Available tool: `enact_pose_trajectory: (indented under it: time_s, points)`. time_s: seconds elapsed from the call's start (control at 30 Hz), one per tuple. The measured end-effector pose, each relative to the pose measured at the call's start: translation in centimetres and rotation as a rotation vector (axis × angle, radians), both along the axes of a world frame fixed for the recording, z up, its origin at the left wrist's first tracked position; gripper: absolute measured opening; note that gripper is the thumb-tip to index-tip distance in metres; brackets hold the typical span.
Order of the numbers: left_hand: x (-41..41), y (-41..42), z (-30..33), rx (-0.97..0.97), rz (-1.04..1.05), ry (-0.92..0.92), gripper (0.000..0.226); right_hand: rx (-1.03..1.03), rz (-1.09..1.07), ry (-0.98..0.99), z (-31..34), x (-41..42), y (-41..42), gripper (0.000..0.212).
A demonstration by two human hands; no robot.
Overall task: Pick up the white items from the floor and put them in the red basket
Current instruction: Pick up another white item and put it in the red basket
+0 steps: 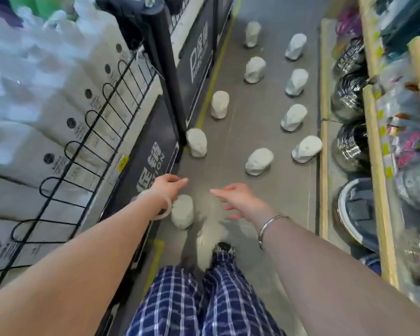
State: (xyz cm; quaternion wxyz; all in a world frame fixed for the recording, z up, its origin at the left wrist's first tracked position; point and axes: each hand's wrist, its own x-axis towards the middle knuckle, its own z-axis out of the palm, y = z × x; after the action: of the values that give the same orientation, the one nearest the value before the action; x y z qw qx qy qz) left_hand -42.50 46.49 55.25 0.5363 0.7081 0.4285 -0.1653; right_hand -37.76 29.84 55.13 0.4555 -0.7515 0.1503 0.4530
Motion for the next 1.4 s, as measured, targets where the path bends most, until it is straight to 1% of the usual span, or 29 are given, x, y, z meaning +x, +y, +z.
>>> enact_pose_trajectory:
  time_s: [0.1, 0.2, 0.33, 0.4, 0.47, 0.53, 0.6, 0.67, 0.73, 0.77, 0.8, 0.87, 0.97, 1.07, 1.17, 1.23, 1.3, 1.33, 1.4]
  points:
    - [0.7, 2.2, -1.5, 0.013, 0.017, 0.036, 0.041, -0.003, 0.011, 0.074, -1.8, 0.9, 3.4, 0.057]
    - [1.7, 4.0, -5.0, 0.028, 0.005, 0.09, 0.041, -0.006, 0.03, 0.128, -5.1, 1.5, 5.8, 0.058]
    - [3.1, 5.2, -12.9, 0.062, -0.102, 0.172, 0.038, 0.02, -0.024, 0.166, -11.8, 2.1, 8.2, 0.057]
    - [3.7, 5.1, -17.4, 0.046, -0.161, 0.23, 0.039, 0.042, -0.03, 0.194, -16.4, 1.8, 8.9, 0.052]
    - [4.4, 5.2, -22.6, 0.027, -0.195, 0.263, 0.046, 0.026, -0.02, 0.184, -22.0, 1.9, 9.6, 0.044]
    - [5.5, 5.6, -28.2, 0.043, -0.213, 0.273, 0.059, 0.0, -0.029, 0.206, -27.7, 2.2, 10.8, 0.036]
    - [6.7, 6.2, -32.6, 0.08, -0.252, 0.312, 0.074, 0.001, -0.078, 0.259, -32.6, 2.2, 12.0, 0.035]
    - [7.9, 7.0, -37.6, 0.116, -0.302, 0.373, 0.088, 0.006, -0.149, 0.316, -37.9, 1.7, 13.1, 0.044]
    - [8.5, 7.9, -42.5, 0.136, -0.341, 0.402, 0.095, -0.01, -0.209, 0.382, -43.4, 0.8, 14.0, 0.075]
    - [8.8, 8.2, -44.7, 0.142, -0.361, 0.389, 0.094, -0.026, -0.223, 0.39, -45.7, 0.4, 14.3, 0.086]
    - [9.0, 8.5, -46.7, 0.138, -0.378, 0.368, 0.093, -0.041, -0.226, 0.395, -47.9, 0.0, 14.6, 0.09]
    - [9.1, 8.7, -50.4, 0.137, -0.416, 0.345, 0.09, -0.082, -0.237, 0.41, -52.1, -0.5, 14.9, 0.09]
    - [8.7, 9.1, -55.1, 0.191, -0.454, 0.411, 0.096, -0.077, -0.283, 0.502, -56.7, -1.1, 15.2, 0.098]
    - [8.5, 10.0, -58.3, 0.211, -0.438, 0.451, 0.103, 0.017, -0.35, 0.619, -59.5, -1.6, 15.7, 0.099]
    - [8.9, 10.9, -59.6, 0.163, -0.455, 0.476, 0.107, 0.091, -0.442, 0.719, -61.1, -1.9, 16.3, 0.088]
    - [9.2, 11.3, -59.9, 0.155, -0.478, 0.501, 0.104, 0.149, -0.469, 0.733, -61.6, -2.0, 16.3, 0.081]
    - [9.3, 11.4, -59.9, 0.148, -0.465, 0.522, 0.104, 0.153, -0.465, 0.668, -61.6, -2.1, 15.9, 0.081]
    - [9.1, 11.2, -59.8, 0.126, -0.433, 0.53, 0.105, 0.128, -0.47, 0.612, -61.3, -2.0, 15.4, 0.086]
    - [8.7, 10.7, -59.6, 0.03, -0.269, 0.542, 0.107, 0.037, -0.45, 0.481, -61.2, -1.2, 14.0, 0.096]
